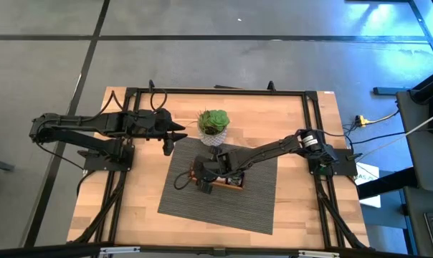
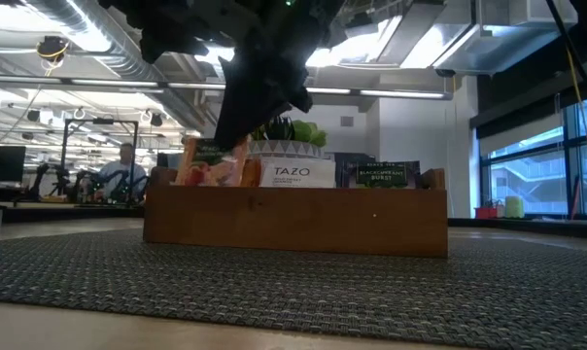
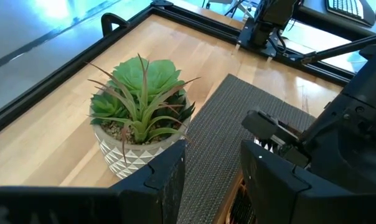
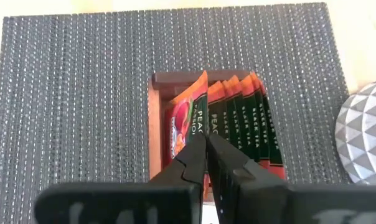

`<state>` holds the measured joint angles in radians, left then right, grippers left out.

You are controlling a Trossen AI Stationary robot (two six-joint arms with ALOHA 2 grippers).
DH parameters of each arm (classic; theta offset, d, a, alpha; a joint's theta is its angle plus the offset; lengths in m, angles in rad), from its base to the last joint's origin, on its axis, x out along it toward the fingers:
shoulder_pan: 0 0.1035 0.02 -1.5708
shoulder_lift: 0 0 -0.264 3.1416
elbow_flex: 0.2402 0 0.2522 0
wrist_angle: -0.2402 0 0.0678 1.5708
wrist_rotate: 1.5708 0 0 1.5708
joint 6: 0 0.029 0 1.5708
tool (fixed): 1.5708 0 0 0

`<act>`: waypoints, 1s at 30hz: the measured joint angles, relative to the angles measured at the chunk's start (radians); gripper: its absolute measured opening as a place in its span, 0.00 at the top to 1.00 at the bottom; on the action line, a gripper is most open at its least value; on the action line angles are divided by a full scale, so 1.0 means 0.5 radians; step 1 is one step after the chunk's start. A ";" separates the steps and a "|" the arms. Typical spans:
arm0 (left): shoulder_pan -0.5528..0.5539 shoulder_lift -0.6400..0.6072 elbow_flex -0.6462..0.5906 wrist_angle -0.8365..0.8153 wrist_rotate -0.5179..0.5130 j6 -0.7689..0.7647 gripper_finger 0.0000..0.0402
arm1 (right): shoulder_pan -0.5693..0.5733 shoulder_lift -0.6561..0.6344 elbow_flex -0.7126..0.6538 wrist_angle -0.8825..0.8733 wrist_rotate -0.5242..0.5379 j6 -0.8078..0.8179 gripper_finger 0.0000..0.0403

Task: Pick & Place Tea
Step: Put the orange tea bag into the left section of the wooden organizer, then return to Home Position

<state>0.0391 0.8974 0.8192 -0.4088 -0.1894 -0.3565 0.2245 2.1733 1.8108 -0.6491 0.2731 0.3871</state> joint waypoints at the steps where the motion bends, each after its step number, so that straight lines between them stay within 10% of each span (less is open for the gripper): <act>1: 0.000 0.000 0.000 0.000 0.000 -0.001 0.63 | 0.000 0.001 -0.001 -0.002 -0.013 0.002 0.95; 20: 0.000 0.000 0.000 -0.014 -0.001 0.000 0.63 | 0.003 0.084 -0.003 0.038 -0.080 -0.021 0.94; 30: 0.000 -0.007 0.000 -0.033 0.002 -0.023 0.63 | -0.008 -0.083 0.041 -0.262 -0.133 -0.064 0.74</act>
<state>0.0391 0.8941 0.8192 -0.4255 -0.1884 -0.3679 0.2207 2.1318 1.8311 -0.7803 0.2064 0.3551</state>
